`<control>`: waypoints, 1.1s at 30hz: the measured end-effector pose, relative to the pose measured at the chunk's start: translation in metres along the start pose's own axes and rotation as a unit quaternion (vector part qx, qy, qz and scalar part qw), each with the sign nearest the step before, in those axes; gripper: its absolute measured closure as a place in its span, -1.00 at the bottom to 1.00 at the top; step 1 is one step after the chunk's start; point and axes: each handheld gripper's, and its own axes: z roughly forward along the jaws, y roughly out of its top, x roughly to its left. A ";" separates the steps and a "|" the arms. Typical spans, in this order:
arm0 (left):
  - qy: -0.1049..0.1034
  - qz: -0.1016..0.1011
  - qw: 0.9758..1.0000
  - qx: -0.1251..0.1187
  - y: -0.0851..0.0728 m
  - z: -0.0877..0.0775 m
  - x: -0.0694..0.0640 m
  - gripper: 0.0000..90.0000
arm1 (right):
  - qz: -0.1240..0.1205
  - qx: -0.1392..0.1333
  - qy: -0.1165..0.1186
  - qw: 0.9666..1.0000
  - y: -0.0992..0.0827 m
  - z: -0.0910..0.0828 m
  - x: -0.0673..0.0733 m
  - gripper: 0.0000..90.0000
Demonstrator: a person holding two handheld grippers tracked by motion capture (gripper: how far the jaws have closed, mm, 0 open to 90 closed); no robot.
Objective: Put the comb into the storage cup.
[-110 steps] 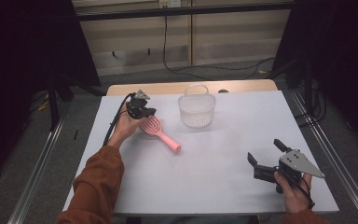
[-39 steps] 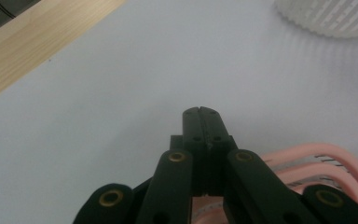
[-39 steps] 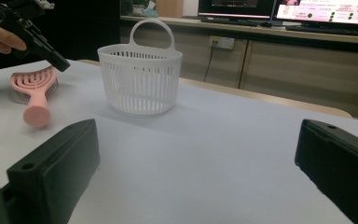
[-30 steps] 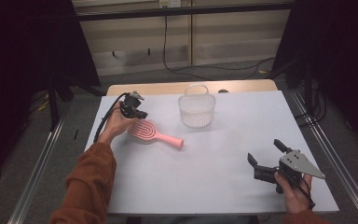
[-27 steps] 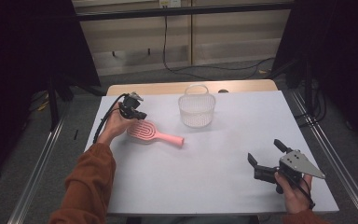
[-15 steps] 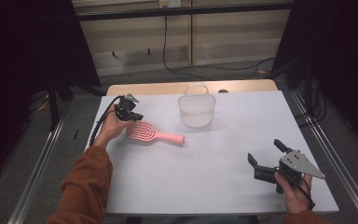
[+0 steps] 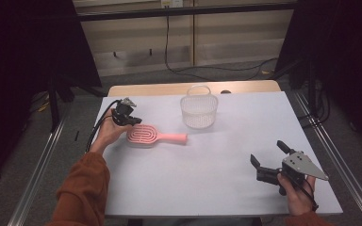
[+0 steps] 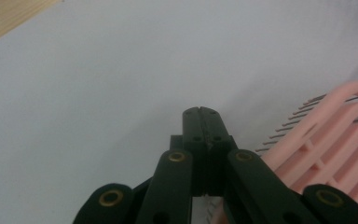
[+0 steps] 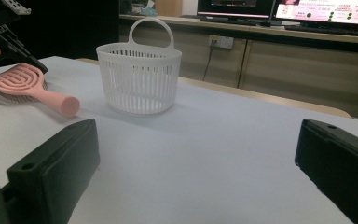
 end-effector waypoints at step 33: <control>-0.025 0.001 1.000 0.016 -0.022 -0.019 -0.013 1.00 | -0.001 0.001 0.000 1.000 0.000 0.001 0.000 -1.00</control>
